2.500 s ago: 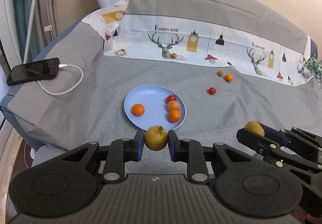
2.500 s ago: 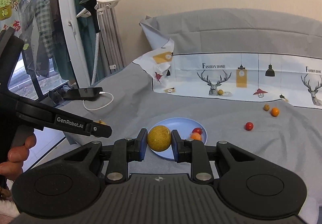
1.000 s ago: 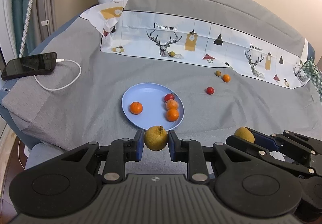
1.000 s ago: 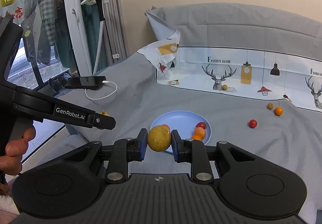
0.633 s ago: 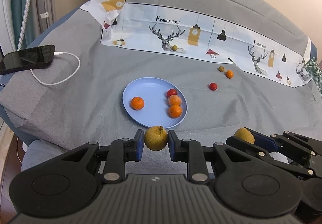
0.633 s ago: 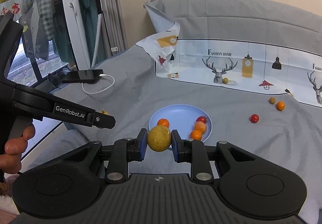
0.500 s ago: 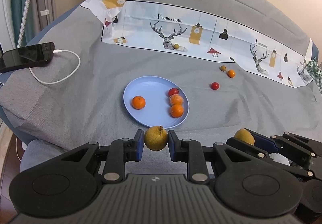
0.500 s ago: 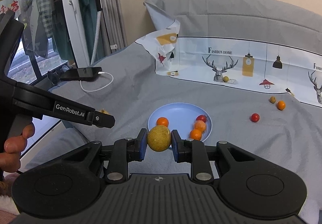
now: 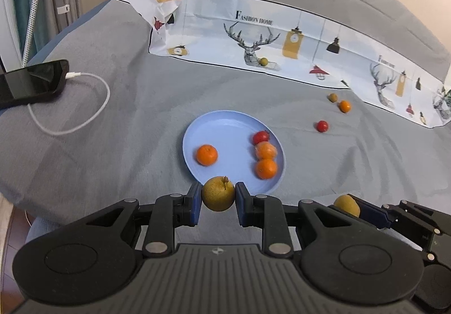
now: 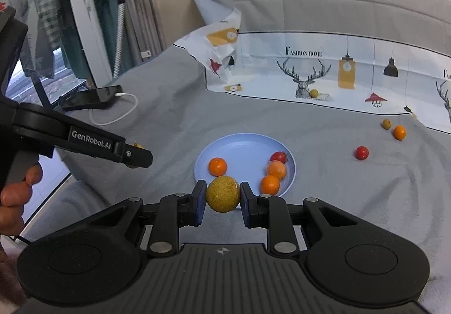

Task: Organize fruits
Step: 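Carry the pear and yellow fruit over the blue plate, then open both tools to drop the fruits onto the plate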

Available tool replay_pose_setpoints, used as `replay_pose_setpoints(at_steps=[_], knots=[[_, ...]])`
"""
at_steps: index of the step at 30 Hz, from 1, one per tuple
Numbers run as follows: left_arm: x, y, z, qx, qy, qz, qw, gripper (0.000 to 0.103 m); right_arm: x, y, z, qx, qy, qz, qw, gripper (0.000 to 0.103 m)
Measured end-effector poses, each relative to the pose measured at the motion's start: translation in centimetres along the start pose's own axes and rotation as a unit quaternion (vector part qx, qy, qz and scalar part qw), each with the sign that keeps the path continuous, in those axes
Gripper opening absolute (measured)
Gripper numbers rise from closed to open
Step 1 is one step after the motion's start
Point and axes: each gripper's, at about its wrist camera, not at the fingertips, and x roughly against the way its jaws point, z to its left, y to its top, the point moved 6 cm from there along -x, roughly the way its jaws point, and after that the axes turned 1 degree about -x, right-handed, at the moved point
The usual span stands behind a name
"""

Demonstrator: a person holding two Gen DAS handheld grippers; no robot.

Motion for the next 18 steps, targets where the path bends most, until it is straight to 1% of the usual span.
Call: replay_pose_setpoints(at_steps=[11,18], knots=[[-8.9,4.2,-0.8,-0.022,0.015,0.035,0.9990,0.028,-8.2,1.5,-3.0,-0.021,-0.012,0.025,0.999,0.026],[-13.9,5.5,-0.6,-0.030,0.026,0.054,0.9978,0.028,-13.1,1.9,-4.1,-0.016,-0.013,0.043,0.999,0.026]])
